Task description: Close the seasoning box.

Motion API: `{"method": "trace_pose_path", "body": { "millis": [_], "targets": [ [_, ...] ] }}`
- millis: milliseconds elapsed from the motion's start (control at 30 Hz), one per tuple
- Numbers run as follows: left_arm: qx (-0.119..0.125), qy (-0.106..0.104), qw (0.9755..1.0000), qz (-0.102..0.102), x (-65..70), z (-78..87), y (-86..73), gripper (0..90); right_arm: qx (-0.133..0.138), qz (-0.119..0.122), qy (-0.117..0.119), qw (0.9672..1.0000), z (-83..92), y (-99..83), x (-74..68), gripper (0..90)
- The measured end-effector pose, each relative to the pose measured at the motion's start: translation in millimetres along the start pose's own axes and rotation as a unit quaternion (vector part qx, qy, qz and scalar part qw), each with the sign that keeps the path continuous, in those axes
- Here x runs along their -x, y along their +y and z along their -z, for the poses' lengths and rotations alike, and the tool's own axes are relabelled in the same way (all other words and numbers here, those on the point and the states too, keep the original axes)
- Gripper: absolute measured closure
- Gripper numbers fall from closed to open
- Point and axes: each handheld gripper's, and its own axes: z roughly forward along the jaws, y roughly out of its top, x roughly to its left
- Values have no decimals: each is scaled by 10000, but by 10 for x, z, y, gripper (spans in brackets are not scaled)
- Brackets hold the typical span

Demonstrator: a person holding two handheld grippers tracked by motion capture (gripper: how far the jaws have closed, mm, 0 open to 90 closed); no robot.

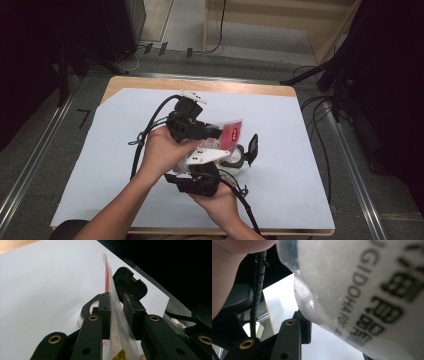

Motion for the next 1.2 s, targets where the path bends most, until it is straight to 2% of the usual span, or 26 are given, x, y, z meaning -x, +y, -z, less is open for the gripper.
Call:
{"method": "trace_pose_path", "body": {
  "millis": [900,1200],
  "targets": [
    [23,-92,10000,-12,-13,-30,34,769,-6,-8,-24,10000,24,3,7,635],
    [17,-52,10000,-14,-22,-34,42,769,-26,13,-29,10000,29,11,16,636]
  ]
}}
